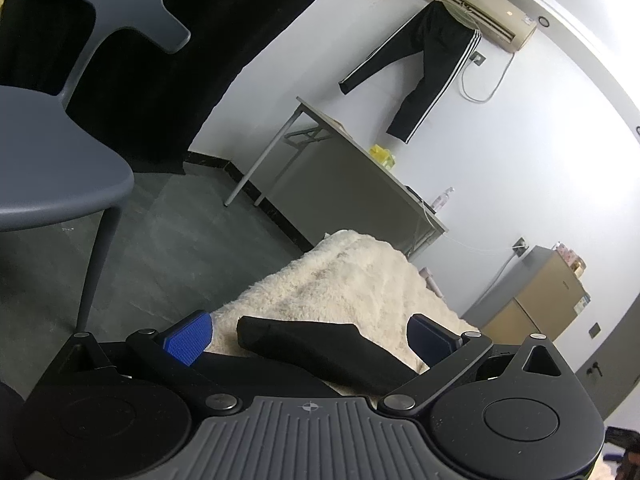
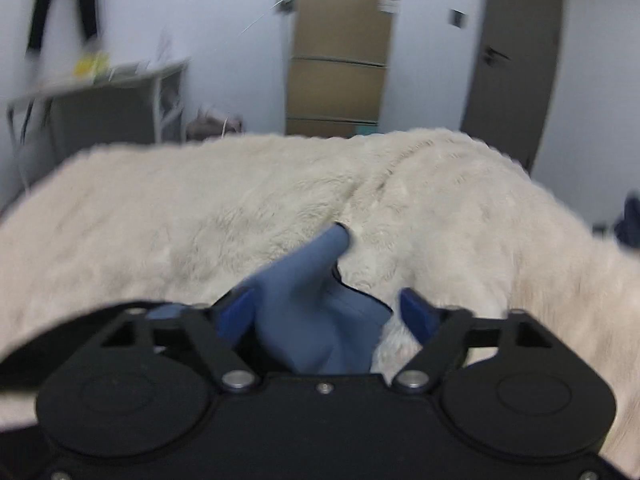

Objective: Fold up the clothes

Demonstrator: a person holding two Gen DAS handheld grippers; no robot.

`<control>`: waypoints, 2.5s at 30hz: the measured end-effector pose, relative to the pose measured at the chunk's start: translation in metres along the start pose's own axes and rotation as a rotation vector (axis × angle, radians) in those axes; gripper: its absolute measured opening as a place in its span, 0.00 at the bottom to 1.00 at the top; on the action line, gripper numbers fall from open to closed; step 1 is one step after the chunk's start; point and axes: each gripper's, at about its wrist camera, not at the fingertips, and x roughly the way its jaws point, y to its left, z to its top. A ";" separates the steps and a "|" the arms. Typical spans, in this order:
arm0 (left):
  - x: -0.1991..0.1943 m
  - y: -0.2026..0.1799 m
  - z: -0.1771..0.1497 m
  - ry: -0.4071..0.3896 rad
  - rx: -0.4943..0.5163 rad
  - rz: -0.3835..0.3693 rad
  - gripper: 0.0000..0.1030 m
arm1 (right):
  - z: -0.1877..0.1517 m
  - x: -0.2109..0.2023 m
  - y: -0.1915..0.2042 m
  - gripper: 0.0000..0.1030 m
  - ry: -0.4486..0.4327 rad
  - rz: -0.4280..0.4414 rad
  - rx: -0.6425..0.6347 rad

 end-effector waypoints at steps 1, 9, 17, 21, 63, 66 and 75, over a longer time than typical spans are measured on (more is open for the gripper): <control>0.001 0.000 0.000 0.002 -0.001 0.000 1.00 | -0.004 0.001 -0.007 0.80 0.017 0.002 0.022; 0.001 -0.003 -0.001 0.016 0.019 -0.004 1.00 | -0.036 0.045 -0.036 0.43 0.119 0.105 0.217; 0.008 -0.006 -0.006 0.031 0.045 0.035 1.00 | -0.036 0.118 -0.010 0.20 0.309 -0.152 0.195; 0.011 -0.009 -0.008 0.040 0.065 0.048 1.00 | -0.040 0.122 -0.003 0.38 0.286 -0.188 0.195; 0.007 -0.014 -0.009 0.053 0.062 -0.036 1.00 | -0.016 -0.040 0.014 0.53 0.049 0.096 -0.024; 0.010 -0.015 -0.011 0.066 0.073 -0.025 1.00 | -0.048 -0.027 0.102 0.53 0.087 0.331 -0.195; 0.011 -0.014 -0.012 0.067 0.093 -0.013 1.00 | -0.167 -0.061 0.312 0.42 -0.011 0.715 -1.030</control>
